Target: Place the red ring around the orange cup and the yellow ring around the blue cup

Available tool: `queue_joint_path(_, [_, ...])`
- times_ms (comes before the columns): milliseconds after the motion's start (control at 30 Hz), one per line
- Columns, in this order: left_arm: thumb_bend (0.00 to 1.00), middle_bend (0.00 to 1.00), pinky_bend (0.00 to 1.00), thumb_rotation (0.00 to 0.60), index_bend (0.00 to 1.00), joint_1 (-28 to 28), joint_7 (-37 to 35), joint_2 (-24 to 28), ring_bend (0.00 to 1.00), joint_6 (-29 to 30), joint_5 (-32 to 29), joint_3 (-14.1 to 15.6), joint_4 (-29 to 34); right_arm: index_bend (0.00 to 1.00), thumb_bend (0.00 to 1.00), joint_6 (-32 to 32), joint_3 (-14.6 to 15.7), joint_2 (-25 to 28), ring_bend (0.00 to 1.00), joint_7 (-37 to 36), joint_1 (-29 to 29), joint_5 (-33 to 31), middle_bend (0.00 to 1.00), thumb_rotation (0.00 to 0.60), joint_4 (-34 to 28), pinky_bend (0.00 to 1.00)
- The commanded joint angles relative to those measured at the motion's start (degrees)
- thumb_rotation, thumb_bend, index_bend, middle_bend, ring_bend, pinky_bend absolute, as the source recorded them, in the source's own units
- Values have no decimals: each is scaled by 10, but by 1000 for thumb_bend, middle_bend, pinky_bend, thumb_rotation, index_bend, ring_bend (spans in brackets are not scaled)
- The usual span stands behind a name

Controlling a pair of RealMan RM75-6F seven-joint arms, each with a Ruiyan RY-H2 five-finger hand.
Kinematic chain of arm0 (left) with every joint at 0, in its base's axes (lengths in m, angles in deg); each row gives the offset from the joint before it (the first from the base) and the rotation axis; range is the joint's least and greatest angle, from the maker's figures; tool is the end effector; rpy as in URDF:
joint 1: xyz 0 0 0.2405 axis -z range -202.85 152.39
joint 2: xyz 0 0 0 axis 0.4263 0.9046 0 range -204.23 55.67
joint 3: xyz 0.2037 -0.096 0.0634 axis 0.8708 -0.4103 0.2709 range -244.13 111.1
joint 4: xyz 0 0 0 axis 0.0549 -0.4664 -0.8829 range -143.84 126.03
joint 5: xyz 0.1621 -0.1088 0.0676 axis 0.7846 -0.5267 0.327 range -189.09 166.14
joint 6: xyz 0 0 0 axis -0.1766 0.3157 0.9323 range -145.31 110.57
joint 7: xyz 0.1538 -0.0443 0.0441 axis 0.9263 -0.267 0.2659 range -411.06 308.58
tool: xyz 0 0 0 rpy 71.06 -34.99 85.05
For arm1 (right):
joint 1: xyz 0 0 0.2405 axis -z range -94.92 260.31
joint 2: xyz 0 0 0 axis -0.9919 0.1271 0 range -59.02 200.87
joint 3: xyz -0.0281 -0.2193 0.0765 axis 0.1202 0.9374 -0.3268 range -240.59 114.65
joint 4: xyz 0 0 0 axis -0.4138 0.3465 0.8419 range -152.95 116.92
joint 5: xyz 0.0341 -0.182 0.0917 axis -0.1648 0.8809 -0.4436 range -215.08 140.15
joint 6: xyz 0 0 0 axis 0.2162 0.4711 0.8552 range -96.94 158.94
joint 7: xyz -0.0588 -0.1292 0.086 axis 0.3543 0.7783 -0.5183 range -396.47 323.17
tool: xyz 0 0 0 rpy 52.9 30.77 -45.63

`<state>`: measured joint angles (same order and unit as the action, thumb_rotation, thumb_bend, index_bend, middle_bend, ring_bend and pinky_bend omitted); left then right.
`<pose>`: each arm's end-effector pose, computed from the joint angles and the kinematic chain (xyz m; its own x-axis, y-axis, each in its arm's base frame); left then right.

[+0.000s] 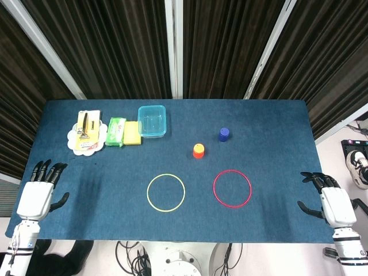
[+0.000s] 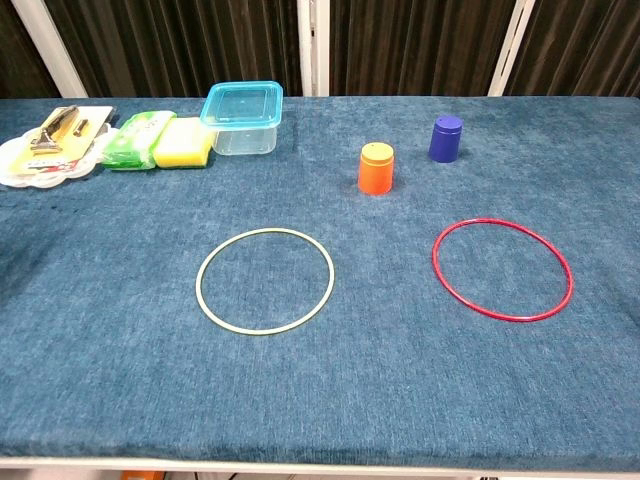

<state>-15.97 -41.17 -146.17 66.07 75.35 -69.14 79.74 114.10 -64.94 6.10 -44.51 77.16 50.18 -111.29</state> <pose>-0.2716 0.2215 0.1110 0.4922 -0.0020 0.8705 0.8663 -0.0972 -0.4901 -0.2820 -0.2005 0.1376 0.2436 -0.0565 0.9682 -0.9695 -0.0433 0.2413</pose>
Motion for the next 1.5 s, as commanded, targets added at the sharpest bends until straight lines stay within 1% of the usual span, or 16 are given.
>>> queue_joint_path(33, [263,124,0,600,124,-1,22,-3,5,-1,-5,0,5,214,106,0,0,-2,176,1,-3,6,331,600,3,198])
queue_joint_path(233, [263,124,0,600,124,-6,30,-5,5,4,-8,3,9,214,109,9,1,-7,179,16,-13,41,338,600,11,198])
queue_joint_path(267, [263,124,0,600,123,-7,31,-5,6,6,-9,3,9,214,110,12,1,-9,190,23,-14,48,355,600,12,202])
queue_joint_path(333, [263,124,0,600,124,-10,38,-8,6,12,-10,2,9,214,111,11,5,-10,250,45,-20,66,418,600,14,261])
queue_joint_path(367, [263,124,0,600,123,-12,41,-9,6,15,-11,1,9,213,111,4,8,-10,321,57,-27,77,470,600,13,344])
queue_joint_path(433, [263,124,0,600,123,-14,45,-10,6,19,-11,1,10,222,113,-17,14,-9,487,69,-41,92,581,600,12,541])
queue_joint_path(467, [263,124,0,600,123,-15,46,-10,5,20,-10,1,11,243,114,-31,17,-10,598,73,-49,98,665,600,12,662])
queue_joint_path(500, [263,124,0,600,123,-16,46,-10,5,22,-9,2,12,276,115,-52,22,-10,702,78,-62,106,750,600,13,759])
queue_joint_path(567, [263,124,0,600,123,-17,46,-10,5,24,-8,3,13,346,116,-87,27,-13,866,84,-82,113,881,600,16,885])
queue_joint_path(633, [263,124,0,600,123,-20,46,-10,5,26,-8,4,14,386,120,-123,30,-21,954,92,-103,115,935,600,23,954])
queue_joint_path(667, [263,124,0,600,123,-20,46,-10,5,26,-8,4,15,400,129,-137,30,-27,979,94,-112,115,946,600,28,978])
queue_joint_path(767, [263,124,0,600,123,-23,45,-10,5,26,-9,5,16,424,154,-181,34,-52,1000,91,-138,111,973,600,50,1000])
queue_joint_path(933, [263,124,0,600,124,-23,46,-7,5,25,-8,6,22,439,184,-212,37,-94,1000,78,-162,108,988,600,95,1000])
queue_joint_path(1100, [264,124,0,600,124,-25,45,-5,5,28,-6,6,25,453,219,-224,41,-126,1000,63,-179,109,988,600,132,1000])
queue_joint_path(1200, [263,124,0,600,123,-26,42,-4,6,28,-6,7,25,482,231,-227,43,-142,1000,53,-186,106,988,600,152,1000])
queue_joint_path(1500, [263,124,0,600,124,-28,34,-6,6,28,-6,6,18,547,271,-224,52,-165,1000,33,-195,100,988,600,182,1000])
